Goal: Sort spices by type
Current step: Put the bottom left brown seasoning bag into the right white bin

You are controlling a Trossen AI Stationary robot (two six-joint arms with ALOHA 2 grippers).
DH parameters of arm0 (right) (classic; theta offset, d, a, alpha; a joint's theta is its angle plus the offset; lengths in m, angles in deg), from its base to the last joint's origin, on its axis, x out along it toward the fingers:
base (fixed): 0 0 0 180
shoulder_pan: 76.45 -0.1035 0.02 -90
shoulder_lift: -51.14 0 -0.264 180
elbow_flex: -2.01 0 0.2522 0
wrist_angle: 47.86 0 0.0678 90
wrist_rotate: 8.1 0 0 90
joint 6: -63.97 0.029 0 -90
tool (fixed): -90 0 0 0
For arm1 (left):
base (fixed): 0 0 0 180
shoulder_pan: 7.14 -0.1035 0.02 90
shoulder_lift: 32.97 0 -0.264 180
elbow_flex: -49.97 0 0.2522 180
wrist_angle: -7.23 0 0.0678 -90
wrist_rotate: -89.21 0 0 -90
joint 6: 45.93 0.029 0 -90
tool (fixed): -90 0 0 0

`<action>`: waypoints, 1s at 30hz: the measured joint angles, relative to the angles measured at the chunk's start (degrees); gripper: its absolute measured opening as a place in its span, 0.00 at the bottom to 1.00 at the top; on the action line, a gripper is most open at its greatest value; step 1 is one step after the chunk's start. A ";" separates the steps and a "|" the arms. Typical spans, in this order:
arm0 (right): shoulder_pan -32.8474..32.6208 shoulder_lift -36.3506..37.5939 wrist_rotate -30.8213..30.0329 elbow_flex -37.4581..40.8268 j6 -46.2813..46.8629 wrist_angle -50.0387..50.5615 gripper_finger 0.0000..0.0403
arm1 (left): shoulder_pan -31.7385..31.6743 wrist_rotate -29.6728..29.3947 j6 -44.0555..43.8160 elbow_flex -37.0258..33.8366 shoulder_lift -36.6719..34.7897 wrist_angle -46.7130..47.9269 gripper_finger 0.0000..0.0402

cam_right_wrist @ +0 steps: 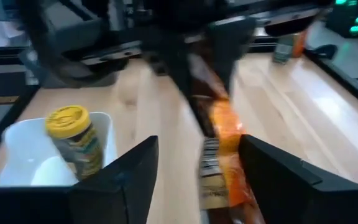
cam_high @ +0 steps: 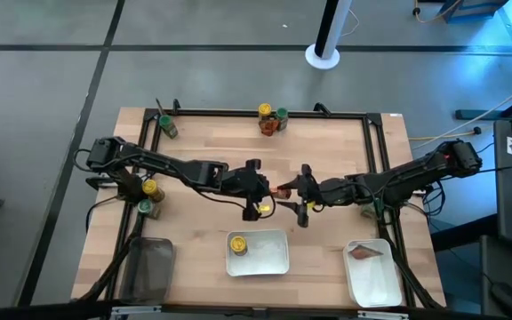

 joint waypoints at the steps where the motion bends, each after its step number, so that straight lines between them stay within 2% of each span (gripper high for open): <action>1: 0.05 -0.01 -1.05 0.00 -0.02 0.00 0.55 | 0.11 0.13 0.08 -0.01 0.00 -0.08 0.00; 11: 0.42 -0.04 -1.14 -0.20 -0.19 0.62 0.53 | -0.25 1.31 1.11 0.08 0.04 -0.50 0.00; 14: 0.55 -0.04 0.46 -0.20 -0.15 0.82 0.51 | -0.20 1.48 1.06 0.08 0.07 -0.75 0.00; 22: 0.48 -3.18 1.93 -0.26 1.11 -0.16 0.36 | -0.21 1.51 0.83 0.06 0.15 -0.98 0.00; 30: 0.46 -2.72 1.95 -0.20 -3.03 -0.49 0.20 | -0.21 1.51 0.65 0.01 0.18 -1.15 0.00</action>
